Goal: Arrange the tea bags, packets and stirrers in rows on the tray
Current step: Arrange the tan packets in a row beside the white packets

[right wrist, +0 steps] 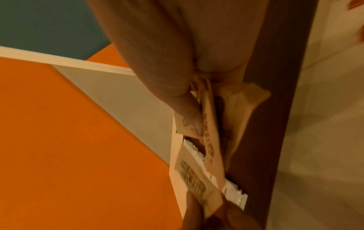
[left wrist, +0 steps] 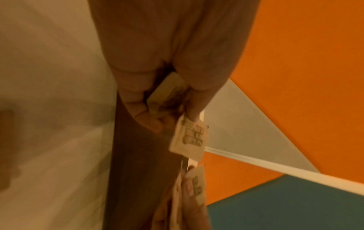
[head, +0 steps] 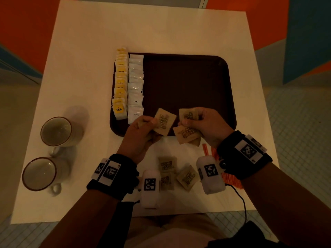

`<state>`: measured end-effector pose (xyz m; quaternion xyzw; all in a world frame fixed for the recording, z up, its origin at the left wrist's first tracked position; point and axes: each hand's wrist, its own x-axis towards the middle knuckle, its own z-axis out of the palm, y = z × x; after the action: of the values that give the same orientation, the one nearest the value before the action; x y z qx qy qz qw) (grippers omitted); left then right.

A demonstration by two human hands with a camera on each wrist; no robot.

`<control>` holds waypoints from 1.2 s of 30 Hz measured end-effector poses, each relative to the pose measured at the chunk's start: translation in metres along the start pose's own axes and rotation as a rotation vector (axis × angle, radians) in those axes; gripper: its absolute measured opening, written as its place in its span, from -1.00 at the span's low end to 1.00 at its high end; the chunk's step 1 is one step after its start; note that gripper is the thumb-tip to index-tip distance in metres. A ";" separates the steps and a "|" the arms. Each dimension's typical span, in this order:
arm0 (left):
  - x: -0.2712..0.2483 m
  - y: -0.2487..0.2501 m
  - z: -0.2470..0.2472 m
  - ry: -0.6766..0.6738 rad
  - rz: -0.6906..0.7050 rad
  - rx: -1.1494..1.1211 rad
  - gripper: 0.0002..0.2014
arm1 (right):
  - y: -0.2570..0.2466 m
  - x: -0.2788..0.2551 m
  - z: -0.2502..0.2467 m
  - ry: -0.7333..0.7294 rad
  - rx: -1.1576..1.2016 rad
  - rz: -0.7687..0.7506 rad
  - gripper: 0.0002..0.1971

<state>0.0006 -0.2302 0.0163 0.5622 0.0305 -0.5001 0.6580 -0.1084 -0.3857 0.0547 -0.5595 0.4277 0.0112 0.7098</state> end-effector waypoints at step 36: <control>-0.021 -0.011 0.010 -0.201 -0.207 0.126 -0.56 | -0.031 0.015 0.013 -0.691 -0.861 -0.071 -0.75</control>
<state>-0.0227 -0.2233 0.0247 0.5432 -0.0089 -0.6198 0.5663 -0.0758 -0.3939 0.0700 -0.7771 0.1077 0.3443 0.5157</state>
